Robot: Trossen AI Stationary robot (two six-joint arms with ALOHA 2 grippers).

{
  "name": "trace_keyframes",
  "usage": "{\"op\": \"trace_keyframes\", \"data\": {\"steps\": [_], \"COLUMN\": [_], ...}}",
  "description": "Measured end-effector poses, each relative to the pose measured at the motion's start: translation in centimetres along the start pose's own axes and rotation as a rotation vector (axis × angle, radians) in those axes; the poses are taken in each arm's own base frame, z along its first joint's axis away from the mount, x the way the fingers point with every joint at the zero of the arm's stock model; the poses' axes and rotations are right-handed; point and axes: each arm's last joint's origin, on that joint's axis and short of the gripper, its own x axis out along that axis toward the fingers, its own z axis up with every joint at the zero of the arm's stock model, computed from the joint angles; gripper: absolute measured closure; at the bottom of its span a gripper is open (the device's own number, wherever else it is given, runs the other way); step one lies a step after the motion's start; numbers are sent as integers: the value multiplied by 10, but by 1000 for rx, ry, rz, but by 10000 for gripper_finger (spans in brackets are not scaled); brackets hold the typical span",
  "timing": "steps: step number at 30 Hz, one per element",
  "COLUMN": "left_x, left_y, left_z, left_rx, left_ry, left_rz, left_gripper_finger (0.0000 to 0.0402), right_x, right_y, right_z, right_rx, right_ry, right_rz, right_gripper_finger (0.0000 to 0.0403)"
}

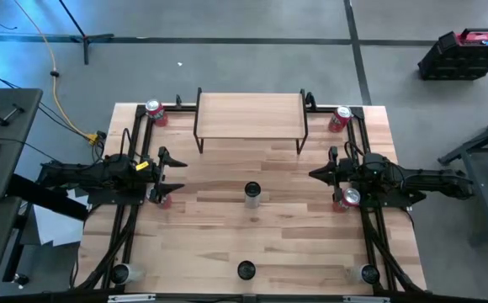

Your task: Place canned beverage on shelf

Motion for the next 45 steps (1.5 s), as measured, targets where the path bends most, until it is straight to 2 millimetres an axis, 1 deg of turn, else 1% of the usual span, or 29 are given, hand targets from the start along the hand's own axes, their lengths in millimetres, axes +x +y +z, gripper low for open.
{"op": "trace_keyframes", "data": {"steps": [5,10,14,16,18,20,22,24,27,29,31,34,37,40,42,45], "left_x": [0,0,-1,-1,-2,-1,-1,-1,-1,-1,-1,-1,-1,-1,-1,-1], "left_y": [0,2,6,8,10,10,10,10,10,10,10,10,10,10,10,10], "left_z": [-1,-6,-5,-4,-3,-4,-4,-4,-4,-4,-4,-4,-4,-4,-4,-4], "left_rx": [10,41,-66,-120,-113,-64,-30,-7,0,0,0,0,0,0,0,0], "left_ry": [10,63,36,14,6,23,26,34,34,34,34,34,34,34,34,34], "left_rz": [2,62,200,292,351,353,352,352,352,352,350,350,350,349,349,349], "left_gripper_finger": [88,88,88,88,88,88,88,88,88,88,88,88,88,88,88,88], "right_x": [0,0,0,0,-1,-4,-6,-8,-9,-10,-9,-3,8,20,26,32], "right_y": [0,0,0,-2,-3,-5,-8,-10,-11,-10,-10,-10,-11,-8,-6,-4], "right_z": [0,0,2,9,18,26,32,36,48,64,79,93,93,88,91,101], "right_rx": [0,0,-2,27,103,186,263,326,324,289,255,193,122,7,-7,43], "right_ry": [0,0,-16,-96,-190,-284,-368,-420,-445,-464,-451,-339,-216,-136,-132,-139], "right_rz": [1,1,-11,-63,-92,-145,-236,-317,-355,-327,-306,-319,-322,-177,-95,-64], "right_gripper_finger": [394,394,394,394,394,394,394,394,394,394,394,394,393,385,371,331]}}
